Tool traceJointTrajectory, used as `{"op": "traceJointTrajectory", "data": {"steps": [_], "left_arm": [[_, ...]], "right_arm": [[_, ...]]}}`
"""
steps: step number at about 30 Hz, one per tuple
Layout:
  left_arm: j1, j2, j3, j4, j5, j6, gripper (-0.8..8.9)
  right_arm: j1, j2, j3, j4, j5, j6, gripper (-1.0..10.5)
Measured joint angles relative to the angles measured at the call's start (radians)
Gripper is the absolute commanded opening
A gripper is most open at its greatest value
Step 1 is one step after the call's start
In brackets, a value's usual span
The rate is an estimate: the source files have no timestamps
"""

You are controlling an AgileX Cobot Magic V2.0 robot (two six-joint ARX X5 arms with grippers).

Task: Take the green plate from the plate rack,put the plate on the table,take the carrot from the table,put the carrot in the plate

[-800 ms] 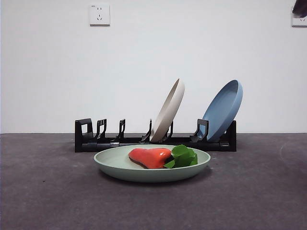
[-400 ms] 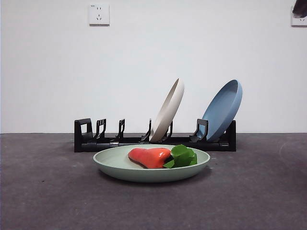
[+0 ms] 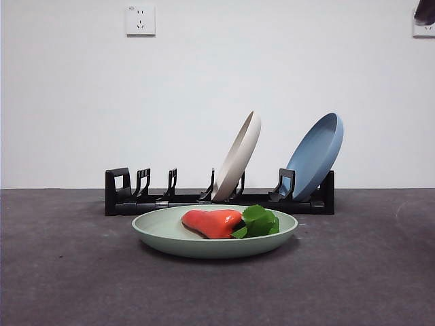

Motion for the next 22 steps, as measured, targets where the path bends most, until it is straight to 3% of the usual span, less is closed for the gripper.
{"op": "traceJointTrajectory", "data": {"steps": [6, 9, 11, 16, 22], "left_arm": [[0.0, 0.0, 0.0, 0.0, 0.0, 0.0, -0.03], [0.0, 0.0, 0.0, 0.0, 0.0, 0.0, -0.03], [0.0, 0.0, 0.0, 0.0, 0.0, 0.0, -0.03], [0.0, 0.0, 0.0, 0.0, 0.0, 0.0, -0.03], [0.0, 0.0, 0.0, 0.0, 0.0, 0.0, -0.03]], "right_arm": [[-0.095, -0.074, -0.008, 0.119, 0.069, -0.079, 0.0], [-0.2, -0.151, -0.064, 0.276, 0.022, -0.092, 0.0], [-0.288, -0.217, -0.134, 0.366, -0.039, -0.095, 0.0], [-0.478, -0.397, -0.383, 0.586, -0.053, -0.099, 0.0], [-0.576, -0.599, -0.676, 0.825, -0.045, -0.099, 0.0]]}}
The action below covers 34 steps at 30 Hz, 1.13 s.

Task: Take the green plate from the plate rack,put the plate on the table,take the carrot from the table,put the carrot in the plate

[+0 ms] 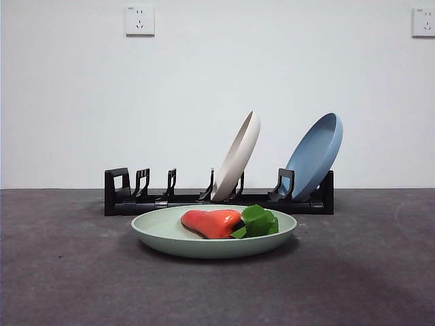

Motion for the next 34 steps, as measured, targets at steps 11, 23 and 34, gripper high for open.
{"op": "traceJointTrajectory", "data": {"steps": [11, 23, 34], "left_arm": [[0.0, 0.0, 0.0, 0.0, 0.0, 0.0, -0.03], [0.0, -0.001, 0.0, 0.0, 0.0, 0.0, -0.03], [0.0, -0.001, 0.0, 0.0, 0.0, 0.0, -0.03]], "right_arm": [[-0.021, -0.216, -0.262, 0.04, 0.098, 0.029, 0.0], [-0.02, -0.245, -0.289, 0.056, 0.1, 0.098, 0.0], [-0.02, -0.24, -0.289, 0.056, 0.1, 0.109, 0.0]]}}
